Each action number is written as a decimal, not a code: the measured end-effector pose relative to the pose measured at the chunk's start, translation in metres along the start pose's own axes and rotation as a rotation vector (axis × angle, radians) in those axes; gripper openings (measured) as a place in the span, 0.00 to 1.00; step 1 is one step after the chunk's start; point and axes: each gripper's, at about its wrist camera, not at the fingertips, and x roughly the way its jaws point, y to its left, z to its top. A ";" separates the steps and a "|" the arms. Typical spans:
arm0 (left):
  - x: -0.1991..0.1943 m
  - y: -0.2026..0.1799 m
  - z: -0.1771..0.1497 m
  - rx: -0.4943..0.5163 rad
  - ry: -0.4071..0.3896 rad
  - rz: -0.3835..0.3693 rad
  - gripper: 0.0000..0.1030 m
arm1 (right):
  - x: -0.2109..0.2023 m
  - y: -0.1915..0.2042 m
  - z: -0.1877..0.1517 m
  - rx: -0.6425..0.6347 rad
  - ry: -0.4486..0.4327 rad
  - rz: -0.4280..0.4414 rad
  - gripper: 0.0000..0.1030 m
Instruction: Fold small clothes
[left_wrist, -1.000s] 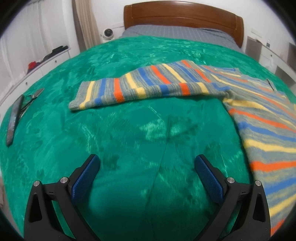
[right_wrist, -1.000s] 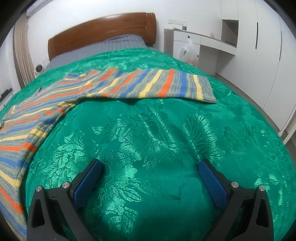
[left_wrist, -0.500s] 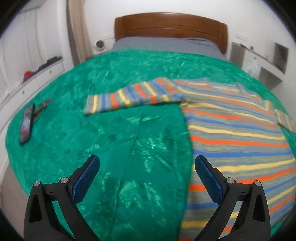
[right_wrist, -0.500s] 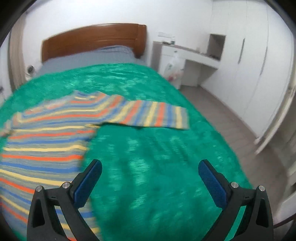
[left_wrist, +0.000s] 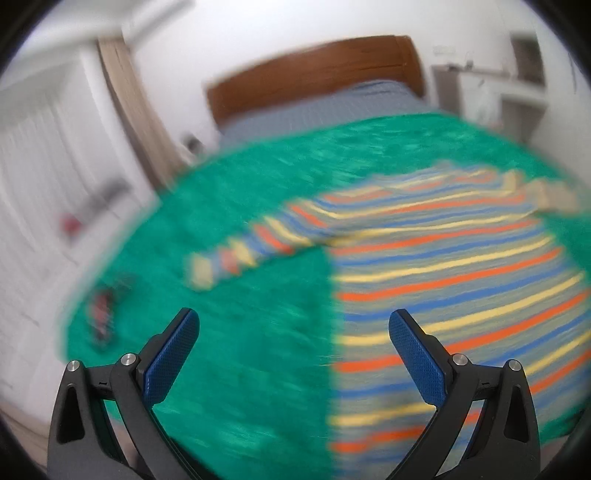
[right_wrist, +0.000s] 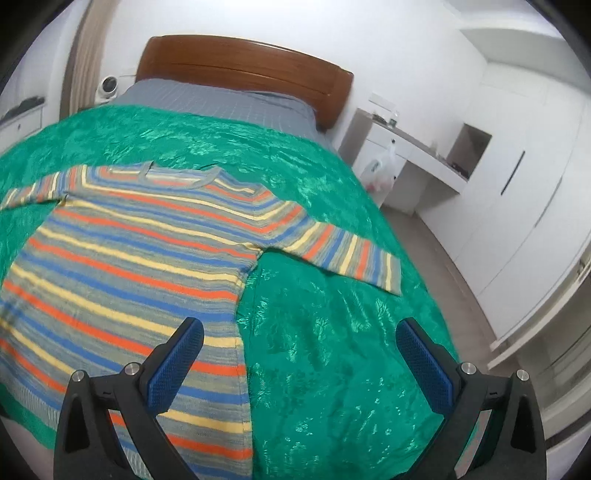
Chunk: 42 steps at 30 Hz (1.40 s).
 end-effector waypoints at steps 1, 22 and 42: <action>0.002 0.005 0.001 -0.061 0.033 -0.087 1.00 | -0.001 -0.002 0.000 0.022 0.006 0.038 1.00; 0.042 0.019 -0.006 -0.072 0.067 0.002 1.00 | 0.082 -0.075 0.004 0.296 0.075 0.386 0.99; 0.087 0.030 -0.028 -0.128 0.118 0.074 1.00 | 0.327 -0.280 0.000 0.828 0.424 0.521 0.03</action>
